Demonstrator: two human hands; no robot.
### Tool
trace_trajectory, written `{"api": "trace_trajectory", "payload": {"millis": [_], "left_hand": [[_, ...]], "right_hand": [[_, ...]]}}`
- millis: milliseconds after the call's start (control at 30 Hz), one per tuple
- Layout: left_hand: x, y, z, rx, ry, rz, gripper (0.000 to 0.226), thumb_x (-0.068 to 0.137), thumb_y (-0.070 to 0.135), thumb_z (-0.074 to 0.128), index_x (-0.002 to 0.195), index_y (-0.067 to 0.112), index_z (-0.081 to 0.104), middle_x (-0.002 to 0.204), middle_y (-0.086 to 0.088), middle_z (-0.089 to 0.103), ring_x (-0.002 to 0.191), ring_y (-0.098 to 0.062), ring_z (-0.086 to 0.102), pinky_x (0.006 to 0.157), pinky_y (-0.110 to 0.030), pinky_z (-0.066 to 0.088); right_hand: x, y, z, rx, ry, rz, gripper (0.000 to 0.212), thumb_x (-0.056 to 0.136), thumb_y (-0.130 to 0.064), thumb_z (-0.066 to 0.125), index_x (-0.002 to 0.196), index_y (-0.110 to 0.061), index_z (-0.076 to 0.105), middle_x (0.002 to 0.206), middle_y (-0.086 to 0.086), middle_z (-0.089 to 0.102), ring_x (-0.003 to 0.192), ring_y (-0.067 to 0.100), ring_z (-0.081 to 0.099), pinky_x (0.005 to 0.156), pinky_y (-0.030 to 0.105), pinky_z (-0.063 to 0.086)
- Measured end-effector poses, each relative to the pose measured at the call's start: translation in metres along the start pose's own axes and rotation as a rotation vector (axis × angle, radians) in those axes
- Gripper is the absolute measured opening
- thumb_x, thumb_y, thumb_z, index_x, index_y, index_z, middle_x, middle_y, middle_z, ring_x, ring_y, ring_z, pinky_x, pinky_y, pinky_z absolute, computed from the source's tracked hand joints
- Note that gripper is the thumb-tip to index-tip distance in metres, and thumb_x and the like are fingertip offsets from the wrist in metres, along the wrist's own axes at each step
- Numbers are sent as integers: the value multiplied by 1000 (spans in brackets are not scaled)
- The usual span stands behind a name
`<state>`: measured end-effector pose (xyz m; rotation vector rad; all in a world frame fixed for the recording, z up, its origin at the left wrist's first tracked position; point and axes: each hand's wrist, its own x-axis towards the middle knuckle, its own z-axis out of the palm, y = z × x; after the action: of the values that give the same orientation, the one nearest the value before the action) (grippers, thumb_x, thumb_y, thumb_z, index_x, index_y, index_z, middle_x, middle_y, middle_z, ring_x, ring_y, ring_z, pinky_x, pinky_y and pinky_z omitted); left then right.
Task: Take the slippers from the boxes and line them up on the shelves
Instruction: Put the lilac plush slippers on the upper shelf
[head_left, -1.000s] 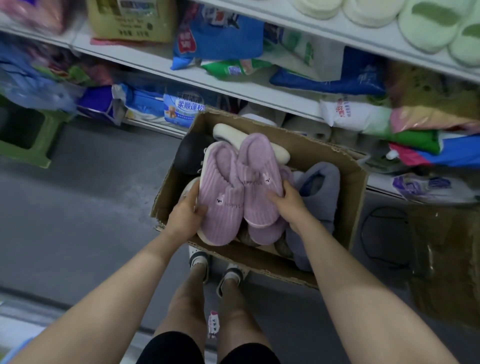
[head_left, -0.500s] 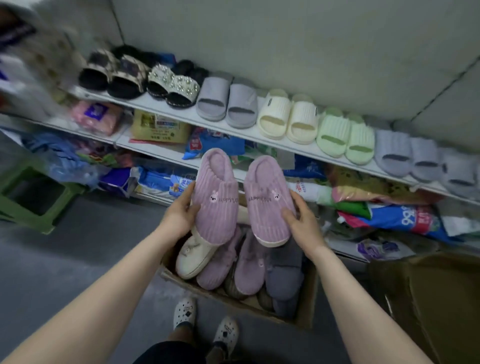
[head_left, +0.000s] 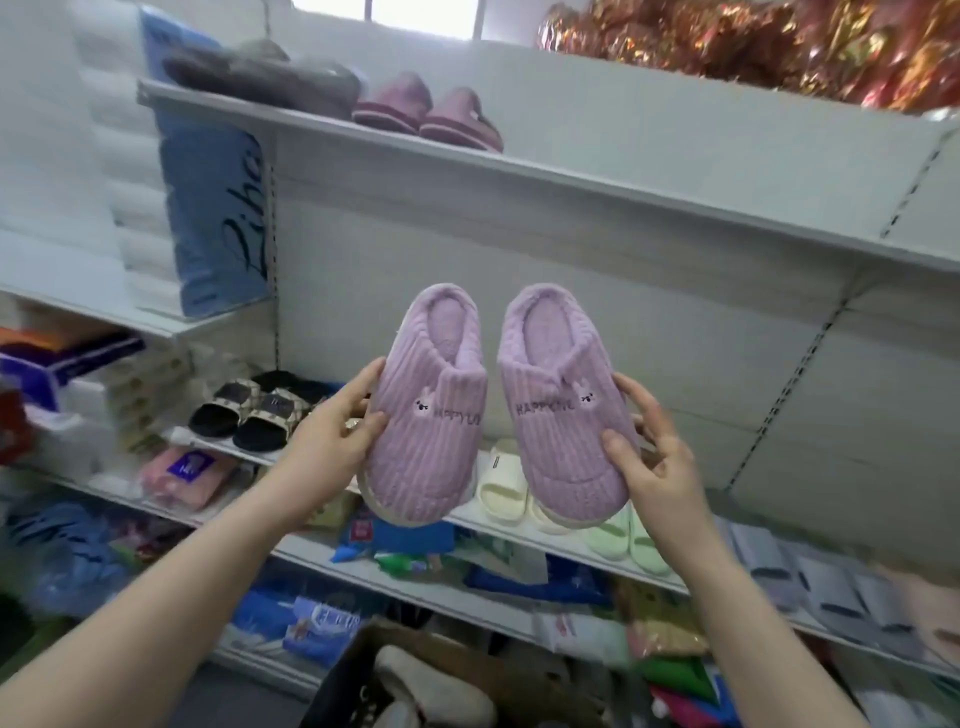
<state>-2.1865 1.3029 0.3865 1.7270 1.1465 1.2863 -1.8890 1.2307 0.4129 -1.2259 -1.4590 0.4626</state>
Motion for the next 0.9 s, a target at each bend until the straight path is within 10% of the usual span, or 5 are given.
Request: {"api": "trace_trajectory", "payload": {"millis": [300,467,667,833,900], "left_hand": [[109,129,-33,-197,13,133,47,96,13,53,141,27,45,73,15,66,72,0,62,71,-21,54],[175,177,-24,-323,-106,11,33,96,7,44,121,21,61,98,2,66,60,-4,60,48,-17,50],[247,202,2,-327,-163,-32,31,92,2,39,114,5,60,99,-11,56,69,-17,57,46,-21,52],[288,203,22,-388,-107,-40,23,95,-2,42,76,5,53,79,-10,53,71,-21,57,49,-29,57],[297,202,28,-263,-56,55,29,98,13,46,71,7,55,78,-10,54,83,-26,56,67,-35,55]], "right_hand": [[99,-101,-35,28,241,-159,44,94,-10,60,127,-40,58,95,5,66,84,14,63,82,34,52],[165,-134,-42,136,334,-29,29,92,-14,59,113,-35,62,113,10,68,89,20,64,75,35,51],[223,-148,-45,160,355,128,23,98,-12,52,120,-17,58,101,3,62,78,12,59,46,19,52],[246,-158,-39,339,315,164,12,99,-9,49,92,-7,59,93,8,58,88,17,59,64,32,62],[249,-152,-38,297,226,138,21,97,-23,57,111,-7,57,106,6,59,93,12,61,75,29,60]]}}
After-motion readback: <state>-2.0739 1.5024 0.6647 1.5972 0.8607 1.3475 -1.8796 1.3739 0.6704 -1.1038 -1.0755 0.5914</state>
